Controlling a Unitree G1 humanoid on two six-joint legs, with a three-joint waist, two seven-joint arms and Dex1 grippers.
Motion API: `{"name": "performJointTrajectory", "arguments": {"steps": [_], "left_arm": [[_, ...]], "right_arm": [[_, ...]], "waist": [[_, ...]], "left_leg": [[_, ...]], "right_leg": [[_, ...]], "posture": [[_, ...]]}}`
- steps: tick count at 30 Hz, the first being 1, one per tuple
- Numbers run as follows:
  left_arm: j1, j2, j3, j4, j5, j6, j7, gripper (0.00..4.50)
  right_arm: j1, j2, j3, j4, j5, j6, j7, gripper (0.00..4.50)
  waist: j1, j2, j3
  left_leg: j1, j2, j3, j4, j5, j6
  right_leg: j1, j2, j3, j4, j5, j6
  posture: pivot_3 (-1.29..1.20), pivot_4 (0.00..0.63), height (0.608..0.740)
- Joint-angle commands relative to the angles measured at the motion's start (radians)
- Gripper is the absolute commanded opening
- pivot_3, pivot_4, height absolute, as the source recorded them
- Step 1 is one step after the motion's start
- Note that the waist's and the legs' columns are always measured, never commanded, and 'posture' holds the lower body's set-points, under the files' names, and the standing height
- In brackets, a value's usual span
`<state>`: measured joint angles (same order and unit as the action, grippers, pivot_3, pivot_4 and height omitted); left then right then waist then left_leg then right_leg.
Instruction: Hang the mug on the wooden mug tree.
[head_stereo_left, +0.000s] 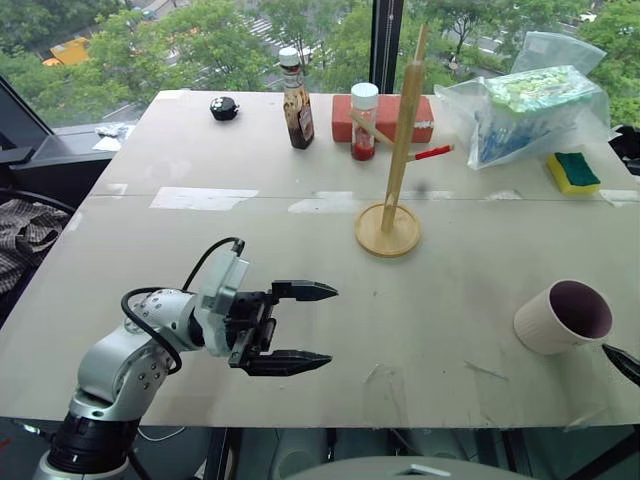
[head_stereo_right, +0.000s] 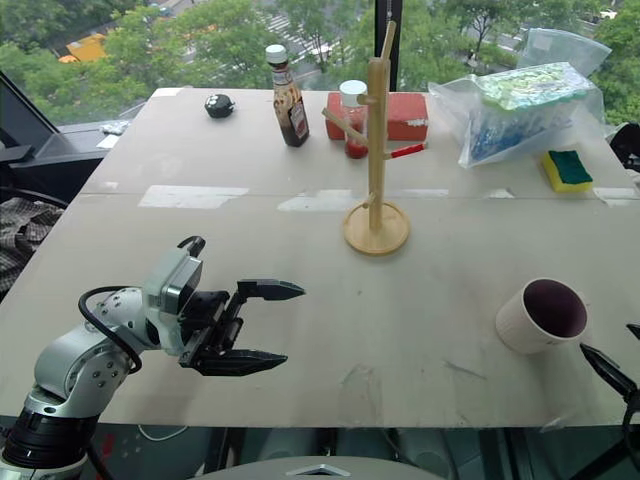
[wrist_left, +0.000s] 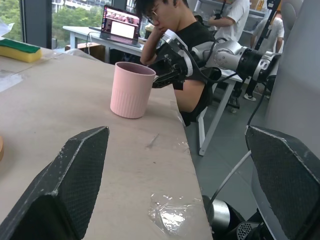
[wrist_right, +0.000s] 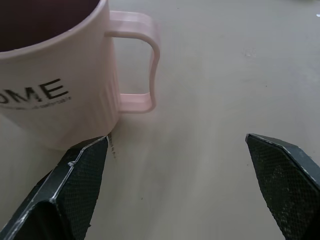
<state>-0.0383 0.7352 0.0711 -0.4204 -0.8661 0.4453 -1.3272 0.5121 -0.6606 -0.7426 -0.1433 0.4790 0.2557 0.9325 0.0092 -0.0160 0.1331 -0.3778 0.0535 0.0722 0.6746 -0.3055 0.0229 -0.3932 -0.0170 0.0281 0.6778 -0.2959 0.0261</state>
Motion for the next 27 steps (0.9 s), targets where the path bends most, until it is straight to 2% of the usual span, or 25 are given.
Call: {"name": "performJointTrajectory", "arguments": {"steps": [1, 9, 12, 19, 20, 27], "left_arm": [[-0.004, 0.01, 0.028, -0.015, -0.012, -0.001, -0.003, 4.5], [-0.001, 0.005, 0.034, -0.05, -0.028, 0.02, 0.04, 4.5], [0.005, 0.014, 0.048, -0.057, -0.038, 0.033, 0.05, 4.5], [0.004, 0.021, 0.073, -0.055, -0.039, 0.045, 0.064, 4.5], [0.009, 0.021, 0.075, -0.055, -0.037, 0.044, 0.064, 4.5], [0.027, -0.005, 0.067, -0.042, -0.001, 0.004, 0.074, 4.5]], "right_arm": [[-0.044, 0.0, 0.021, 0.026, -0.027, -0.039, -0.041, 4.47], [-0.202, 0.026, 0.128, 0.155, -0.055, -0.103, -0.082, 4.47], [-0.297, 0.047, 0.175, 0.251, -0.057, -0.14, -0.079, 3.7], [-0.402, 0.062, 0.232, 0.336, -0.039, -0.177, -0.046, 0.26], [-0.405, 0.062, 0.236, 0.335, -0.039, -0.182, -0.045, 0.05], [-0.401, 0.043, 0.266, 0.226, -0.038, -0.186, -0.047, 0.05]], "waist": [[0.0, 0.0, 0.0], [0.003, 0.0, 0.0], [-0.002, 0.0, 0.0], [-0.011, 0.001, 0.0], [-0.012, 0.001, 0.0], [-0.02, 0.001, 0.0]], "left_leg": [[0.0, 0.0, 0.0, 0.0, 0.0, 0.0], [0.0, 0.0, 0.0, 0.0, 0.0, 0.0], [0.0, 0.0, 0.0, 0.0, 0.0, 0.0], [0.0, 0.0, 0.0, 0.0, 0.002, -0.004], [0.0, 0.0, 0.0, 0.0, 0.002, -0.004], [0.0, 0.0, 0.0, 0.0, 0.002, -0.004]], "right_leg": [[0.0, 0.0, 0.0, 0.0, 0.0, 0.0], [0.0, 0.0, -0.001, 0.0, 0.0, 0.0], [0.0, 0.0, 0.0, 0.0, 0.0, 0.0], [-0.001, 0.0, 0.0, 0.0, 0.0, 0.0], [-0.001, 0.0, 0.0, 0.0, 0.0, 0.0], [0.0, -0.001, 0.0, 0.001, 0.0, 0.0]], "posture": [[0.0, 0.15, 0.74], [0.0, 0.15, 0.74], [0.0, 0.15, 0.74], [0.0, 0.15, 0.74], [0.0, 0.15, 0.74], [0.0, 0.15, 0.74]]}}
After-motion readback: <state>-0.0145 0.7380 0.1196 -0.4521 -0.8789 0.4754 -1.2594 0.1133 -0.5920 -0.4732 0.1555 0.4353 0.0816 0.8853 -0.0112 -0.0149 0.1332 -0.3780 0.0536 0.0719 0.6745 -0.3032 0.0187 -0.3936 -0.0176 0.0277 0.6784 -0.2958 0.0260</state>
